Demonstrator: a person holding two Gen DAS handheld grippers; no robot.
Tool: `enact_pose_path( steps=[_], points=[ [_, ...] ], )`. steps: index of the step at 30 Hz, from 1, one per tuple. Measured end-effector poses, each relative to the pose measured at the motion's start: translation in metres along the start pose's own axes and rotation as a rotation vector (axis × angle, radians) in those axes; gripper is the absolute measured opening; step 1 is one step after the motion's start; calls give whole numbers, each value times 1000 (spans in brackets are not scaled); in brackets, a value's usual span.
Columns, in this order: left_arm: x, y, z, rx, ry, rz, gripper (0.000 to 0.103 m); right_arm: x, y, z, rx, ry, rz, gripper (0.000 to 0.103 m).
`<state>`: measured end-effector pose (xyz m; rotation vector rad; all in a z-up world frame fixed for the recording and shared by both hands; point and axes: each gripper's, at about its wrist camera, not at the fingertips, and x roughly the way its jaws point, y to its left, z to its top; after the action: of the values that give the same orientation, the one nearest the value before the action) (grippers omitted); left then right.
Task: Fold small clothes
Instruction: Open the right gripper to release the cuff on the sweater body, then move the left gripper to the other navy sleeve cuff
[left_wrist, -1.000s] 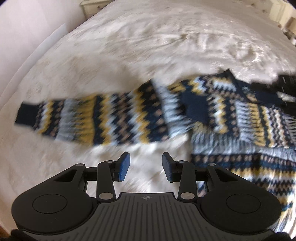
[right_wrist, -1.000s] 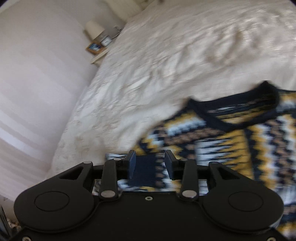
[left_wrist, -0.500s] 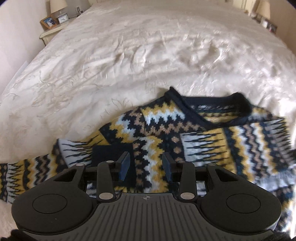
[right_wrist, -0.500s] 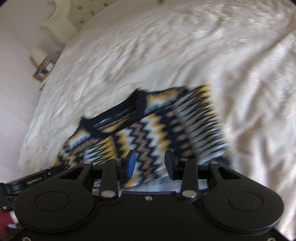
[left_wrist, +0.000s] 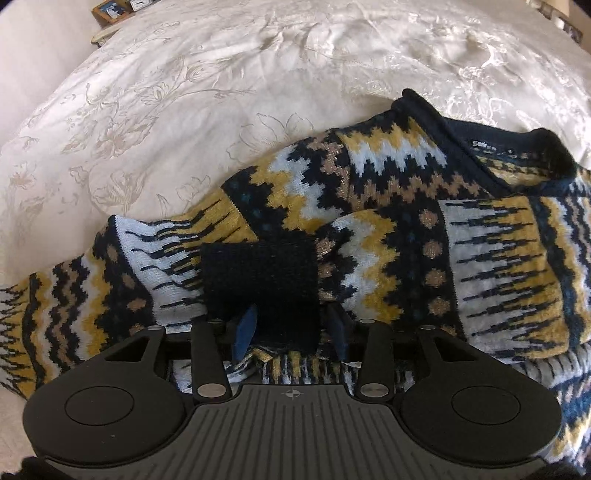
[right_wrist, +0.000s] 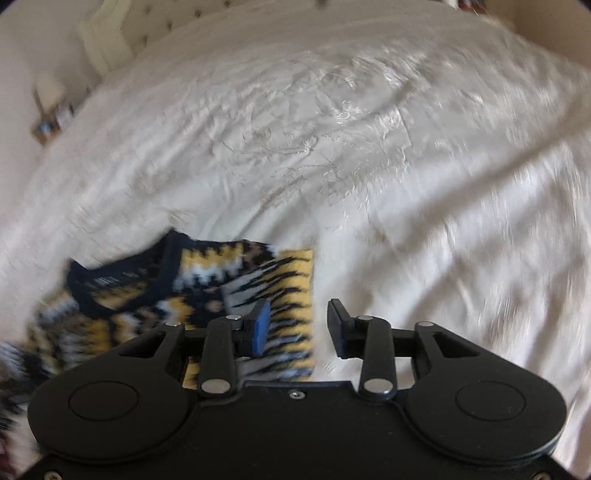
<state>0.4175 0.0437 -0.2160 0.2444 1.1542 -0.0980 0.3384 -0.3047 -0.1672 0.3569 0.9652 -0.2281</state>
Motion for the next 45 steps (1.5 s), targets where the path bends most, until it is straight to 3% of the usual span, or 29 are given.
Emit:
enact_pose_path(
  steps=[5,7,9,16,23,25,31,34,35,39,45],
  points=[
    [0,-8,0,-1,10,32,43,49,5,8,-114,65,-97,59],
    [-1,-7,0,-2,11,31,43,67,0,8,-123,100,-104,66],
    [3,-10,4,3,13,28,43,74,-8,8,-112,111,-114,82],
    [4,-7,3,3,11,27,44,31,-27,2,-20,34,-42,82],
    [2,-8,1,-3,-11,40,45,27,-28,-50,-113,154,-99,87],
    [2,-8,0,-4,-13,41,45,24,-29,-59,-129,137,-103,90],
    [1,-12,1,40,-15,58,48,14,-28,-52,-107,128,-122,95],
    [-3,-12,3,63,-10,54,48,-1,-23,-51,-98,90,-91,95],
    [-6,-12,4,63,-10,53,47,-6,-20,-52,-86,100,-38,96],
    [-25,-14,1,46,-23,45,47,-18,-8,-67,-119,104,9,97],
    [-71,-25,-22,53,-78,10,47,-24,-9,-107,-140,170,23,97]
  ],
)
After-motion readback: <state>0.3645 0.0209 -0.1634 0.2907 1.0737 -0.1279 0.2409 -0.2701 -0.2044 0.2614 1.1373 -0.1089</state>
